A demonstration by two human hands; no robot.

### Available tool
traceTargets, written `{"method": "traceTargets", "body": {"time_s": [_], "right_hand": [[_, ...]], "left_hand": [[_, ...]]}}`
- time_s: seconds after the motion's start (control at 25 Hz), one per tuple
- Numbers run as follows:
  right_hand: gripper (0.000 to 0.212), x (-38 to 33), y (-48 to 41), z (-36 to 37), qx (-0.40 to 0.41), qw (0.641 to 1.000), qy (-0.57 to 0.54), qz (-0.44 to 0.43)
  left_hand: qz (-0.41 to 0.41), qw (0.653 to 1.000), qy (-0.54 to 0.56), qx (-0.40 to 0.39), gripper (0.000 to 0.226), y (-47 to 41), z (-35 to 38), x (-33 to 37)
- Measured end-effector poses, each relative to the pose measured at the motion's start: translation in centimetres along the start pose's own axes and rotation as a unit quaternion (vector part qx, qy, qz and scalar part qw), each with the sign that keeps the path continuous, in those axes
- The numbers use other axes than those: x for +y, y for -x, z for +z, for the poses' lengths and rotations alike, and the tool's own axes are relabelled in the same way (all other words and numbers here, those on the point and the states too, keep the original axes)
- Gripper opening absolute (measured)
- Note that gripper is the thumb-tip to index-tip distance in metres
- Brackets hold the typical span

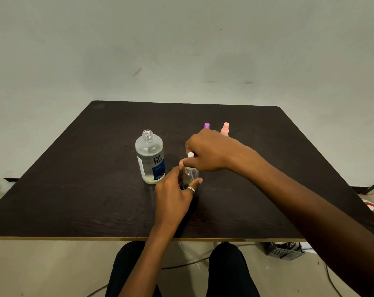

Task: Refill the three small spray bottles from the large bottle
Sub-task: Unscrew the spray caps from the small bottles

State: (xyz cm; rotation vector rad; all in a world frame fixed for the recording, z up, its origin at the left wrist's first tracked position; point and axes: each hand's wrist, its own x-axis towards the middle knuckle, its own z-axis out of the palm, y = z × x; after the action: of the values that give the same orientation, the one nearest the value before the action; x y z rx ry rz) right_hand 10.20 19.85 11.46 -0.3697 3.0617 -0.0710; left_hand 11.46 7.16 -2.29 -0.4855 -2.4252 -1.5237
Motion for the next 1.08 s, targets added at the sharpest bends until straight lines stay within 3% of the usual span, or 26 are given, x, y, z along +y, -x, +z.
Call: {"method": "traceTargets", "body": {"time_s": [0.2, 0.6, 0.8, 0.92, 1.08], "right_hand": [[0.009, 0.1, 0.4, -1.1, -0.021, 0.999, -0.03, -0.028], [0.013, 1.1, 1.3, -9.2, 0.018, 0.998, -0.057, -0.009], [0.011, 2.9, -3.9, -10.9, -0.023, 0.993, -0.117, 0.014], [0.016, 3.6, -8.0, -9.0, -0.03, 0.998, -0.041, 0.034], [0.012, 3.8, -11.2, -3.5, 0.05, 0.998, 0.027, 0.033]], "left_hand": [[-0.004, 1.0, 0.012, 0.0, 0.05, 0.0, 0.2, -0.3], [0.003, 1.0, 0.014, 0.006, 0.053, 0.1, 0.2, -0.3], [-0.003, 0.999, 0.045, 0.003, 0.051, 0.2, 0.6, -1.0], [-0.003, 0.998, 0.057, 0.007, 0.051, 0.0, 0.7, -1.2], [0.003, 0.998, 0.062, 0.007, 0.052, -0.1, 0.8, -1.6]]}}
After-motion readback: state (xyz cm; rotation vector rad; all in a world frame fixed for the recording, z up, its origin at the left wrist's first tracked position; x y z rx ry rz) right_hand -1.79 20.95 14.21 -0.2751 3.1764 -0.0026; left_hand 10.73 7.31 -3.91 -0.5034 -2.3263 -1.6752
